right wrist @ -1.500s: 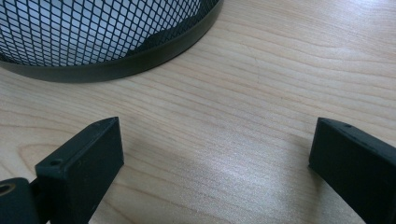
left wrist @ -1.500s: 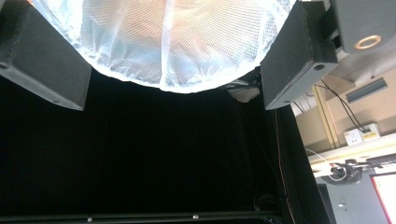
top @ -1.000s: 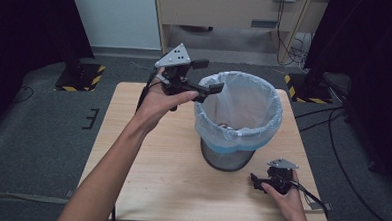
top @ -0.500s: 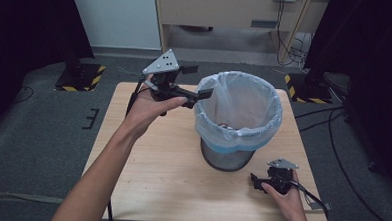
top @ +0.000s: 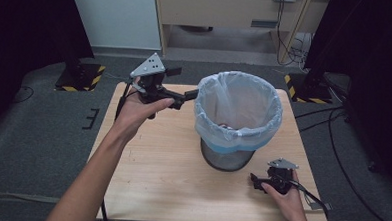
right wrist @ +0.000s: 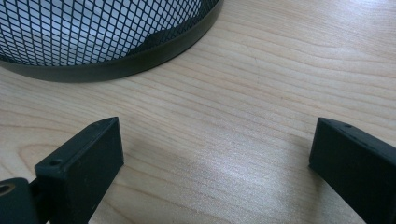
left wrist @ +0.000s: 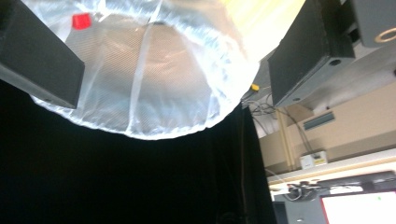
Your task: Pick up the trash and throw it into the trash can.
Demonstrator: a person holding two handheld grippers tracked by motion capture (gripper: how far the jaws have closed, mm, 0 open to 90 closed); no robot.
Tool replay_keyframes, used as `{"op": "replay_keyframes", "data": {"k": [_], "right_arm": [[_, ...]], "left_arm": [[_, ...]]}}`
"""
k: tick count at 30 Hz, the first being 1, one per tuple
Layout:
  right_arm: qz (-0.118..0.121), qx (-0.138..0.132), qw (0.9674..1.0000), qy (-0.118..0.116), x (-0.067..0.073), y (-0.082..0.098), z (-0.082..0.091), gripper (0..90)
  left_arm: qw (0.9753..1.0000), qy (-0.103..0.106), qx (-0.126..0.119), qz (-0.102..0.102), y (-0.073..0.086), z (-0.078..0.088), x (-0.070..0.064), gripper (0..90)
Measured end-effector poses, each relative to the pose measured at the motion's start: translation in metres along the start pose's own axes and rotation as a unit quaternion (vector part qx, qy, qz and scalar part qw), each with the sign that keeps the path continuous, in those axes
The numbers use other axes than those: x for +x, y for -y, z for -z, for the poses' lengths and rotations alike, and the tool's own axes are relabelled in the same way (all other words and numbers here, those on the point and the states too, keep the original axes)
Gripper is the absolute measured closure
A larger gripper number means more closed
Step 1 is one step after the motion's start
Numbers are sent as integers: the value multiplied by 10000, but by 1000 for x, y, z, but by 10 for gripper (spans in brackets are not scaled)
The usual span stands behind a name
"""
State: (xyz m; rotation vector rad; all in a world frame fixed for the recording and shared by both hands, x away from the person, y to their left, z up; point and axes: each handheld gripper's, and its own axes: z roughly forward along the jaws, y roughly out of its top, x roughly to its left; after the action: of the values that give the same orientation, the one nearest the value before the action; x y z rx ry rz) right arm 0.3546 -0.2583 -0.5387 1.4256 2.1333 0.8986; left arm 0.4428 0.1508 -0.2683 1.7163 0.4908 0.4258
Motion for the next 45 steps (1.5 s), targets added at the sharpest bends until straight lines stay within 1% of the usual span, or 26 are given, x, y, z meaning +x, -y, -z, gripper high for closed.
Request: {"op": "replay_keyframes", "data": {"k": [4,10,12,19,23,24,29,31,35,38,43,45], "right_arm": [[0,-1,10000,0,0,0,0,28],[-1,0,10000,1,0,0,0,28],[1,0,10000,1,0,0,0,28],[-3,-1,10000,0,0,0,0,28],[-1,-1,10000,0,0,0,0,28],[-2,-1,10000,1,0,0,0,28],[-1,0,10000,0,0,0,0,28],[-1,-1,10000,0,0,0,0,28],[1,-1,10000,1,0,0,0,28],[0,-1,10000,0,0,0,0,28],[-1,-1,10000,0,0,0,0,28],[1,-1,10000,0,0,0,0,28]], "left_arm": [[9998,-165,68,107,11,8,8,21],[9989,-341,258,170,29,16,19,21],[9986,-378,296,212,35,17,22,21],[9967,-477,540,382,57,21,31,20],[9956,-542,608,458,69,22,35,20],[9952,-560,637,493,72,22,36,20],[9924,-686,859,545,91,20,40,20],[9919,-682,892,592,98,20,41,20],[9897,-730,1011,703,114,19,44,21],[9871,-793,1168,759,128,18,46,21],[9834,-853,1358,849,149,17,48,25],[9811,-878,1496,860,159,16,48,25]]}}
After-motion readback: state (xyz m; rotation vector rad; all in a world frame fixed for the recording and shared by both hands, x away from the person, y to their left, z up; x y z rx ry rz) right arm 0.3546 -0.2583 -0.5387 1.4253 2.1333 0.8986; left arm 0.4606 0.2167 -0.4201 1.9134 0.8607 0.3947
